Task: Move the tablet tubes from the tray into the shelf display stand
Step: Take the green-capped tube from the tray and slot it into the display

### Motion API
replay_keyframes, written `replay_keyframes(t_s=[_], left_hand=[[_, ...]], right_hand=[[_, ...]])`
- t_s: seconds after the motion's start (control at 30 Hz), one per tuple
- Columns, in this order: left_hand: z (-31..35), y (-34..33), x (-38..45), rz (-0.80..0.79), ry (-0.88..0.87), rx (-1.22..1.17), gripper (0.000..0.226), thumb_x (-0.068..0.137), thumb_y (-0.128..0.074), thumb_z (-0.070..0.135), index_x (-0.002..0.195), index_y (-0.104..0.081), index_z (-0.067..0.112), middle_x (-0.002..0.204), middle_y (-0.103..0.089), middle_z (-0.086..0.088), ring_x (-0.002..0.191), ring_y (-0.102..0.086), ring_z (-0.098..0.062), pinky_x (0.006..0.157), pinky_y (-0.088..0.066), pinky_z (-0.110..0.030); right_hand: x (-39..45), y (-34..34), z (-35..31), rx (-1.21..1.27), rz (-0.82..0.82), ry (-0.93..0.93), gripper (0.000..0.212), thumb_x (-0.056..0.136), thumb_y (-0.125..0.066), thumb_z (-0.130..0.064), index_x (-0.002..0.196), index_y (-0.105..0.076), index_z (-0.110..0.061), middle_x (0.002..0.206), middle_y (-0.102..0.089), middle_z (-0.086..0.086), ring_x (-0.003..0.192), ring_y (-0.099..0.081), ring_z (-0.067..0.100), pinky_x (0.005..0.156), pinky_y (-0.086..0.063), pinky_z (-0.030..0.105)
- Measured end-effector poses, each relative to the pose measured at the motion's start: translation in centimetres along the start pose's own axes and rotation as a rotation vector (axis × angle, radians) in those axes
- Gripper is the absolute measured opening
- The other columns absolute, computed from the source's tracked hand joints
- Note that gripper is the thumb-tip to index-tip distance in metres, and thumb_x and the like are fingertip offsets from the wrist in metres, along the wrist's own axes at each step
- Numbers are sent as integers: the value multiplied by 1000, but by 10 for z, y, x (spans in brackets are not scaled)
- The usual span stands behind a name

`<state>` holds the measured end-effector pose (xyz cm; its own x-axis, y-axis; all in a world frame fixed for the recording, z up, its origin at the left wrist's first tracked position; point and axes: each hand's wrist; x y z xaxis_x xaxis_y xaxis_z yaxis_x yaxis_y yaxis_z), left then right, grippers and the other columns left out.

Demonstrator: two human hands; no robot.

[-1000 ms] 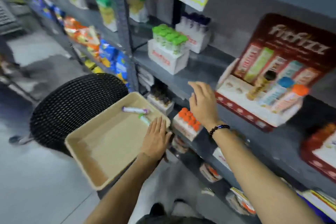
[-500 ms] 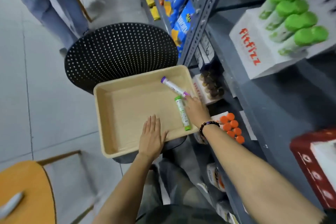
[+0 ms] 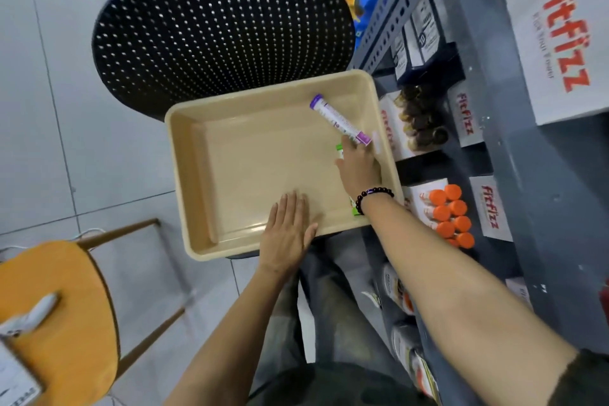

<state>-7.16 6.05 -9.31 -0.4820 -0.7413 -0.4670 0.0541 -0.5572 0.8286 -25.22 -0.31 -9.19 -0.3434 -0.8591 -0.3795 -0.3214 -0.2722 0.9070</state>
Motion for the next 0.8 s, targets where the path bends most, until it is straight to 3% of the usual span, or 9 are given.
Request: replay_keyframes(t_s=[0.07, 0.23, 0.37, 0.5, 0.57, 0.6, 0.67, 0.73, 0.8], left_hand=[[-2, -3, 1, 2, -6, 8, 79, 89, 11, 52, 144, -23, 6, 152, -25, -16, 140, -22, -33, 115, -16, -45], [-2, -3, 1, 1, -14, 17, 85, 86, 16, 53, 143, -24, 5, 151, -27, -16, 140, -24, -32, 115, -17, -44], [2, 3, -1, 10, -26, -15, 90, 88, 14, 55, 137, -33, -3, 145, -37, -23, 134, -34, -37, 111, -28, -46], [-1, 9, 0, -19, -83, 45, 111, 66, 38, 61, 144, -13, 0, 154, -16, -20, 143, -13, -31, 117, -10, -37], [0, 18, -1, -28, -116, 111, 110, 65, 40, 59, 144, -9, 0, 155, -11, -20, 143, -9, -31, 117, -7, -37], [3, 23, -1, -35, -139, 133, 100, 72, 33, 56, 145, -7, 0, 155, -9, -20, 144, -7, -30, 117, -6, -37], [14, 35, 1, -25, -185, 133, 71, 94, 1, 48, 144, -7, -1, 156, -8, -19, 144, -5, -29, 117, -4, -36], [34, 49, 6, 14, -282, 117, 64, 99, -25, 41, 144, -9, -2, 155, -9, -20, 144, -6, -29, 117, -3, -36], [62, 66, 9, 84, -421, 101, 64, 99, -33, 38, 142, -13, -5, 154, -14, -22, 143, -10, -31, 117, -5, -36]], right_hand=[[3, -1, -1, 12, 13, -6, 36, 93, -52, -9, 128, -42, -7, 121, -52, 23, 111, -50, 37, 77, -53, 43], [0, 5, -2, 191, 79, 16, 30, 90, -48, 1, 119, -51, -6, 118, -58, 19, 103, -55, 37, 71, -50, 39], [-13, 28, 1, 301, 164, -26, 33, 87, -50, -4, 120, -50, -10, 105, -63, 19, 95, -58, 38, 64, -46, 35], [-32, 69, 5, 352, 242, -73, 36, 84, -54, -9, 119, -53, -13, 99, -63, 21, 88, -58, 38, 64, -46, 36], [-47, 94, 8, 378, 334, -110, 36, 81, -57, -10, 117, -55, -14, 100, -64, 20, 89, -58, 38, 65, -46, 35], [-57, 107, 10, 388, 393, -128, 36, 80, -58, -11, 116, -56, -15, 99, -64, 21, 89, -59, 38, 66, -46, 36], [-78, 133, 13, 404, 510, -165, 38, 79, -58, -12, 117, -57, -17, 97, -63, 23, 89, -59, 40, 70, -49, 38], [-104, 157, 18, 410, 615, -216, 39, 80, -58, -14, 119, -56, -18, 98, -62, 22, 88, -59, 41, 72, -52, 41], [-134, 180, 26, 397, 693, -282, 39, 83, -58, -16, 121, -54, -20, 101, -61, 19, 88, -59, 42, 72, -52, 43]])
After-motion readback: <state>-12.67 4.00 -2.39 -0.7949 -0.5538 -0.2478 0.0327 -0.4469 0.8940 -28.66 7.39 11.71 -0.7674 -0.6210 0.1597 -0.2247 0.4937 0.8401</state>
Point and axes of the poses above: each hand's wrist, its own x-axis towards the middle knuckle, its own y-axis out of the back of the hand, z = x × y
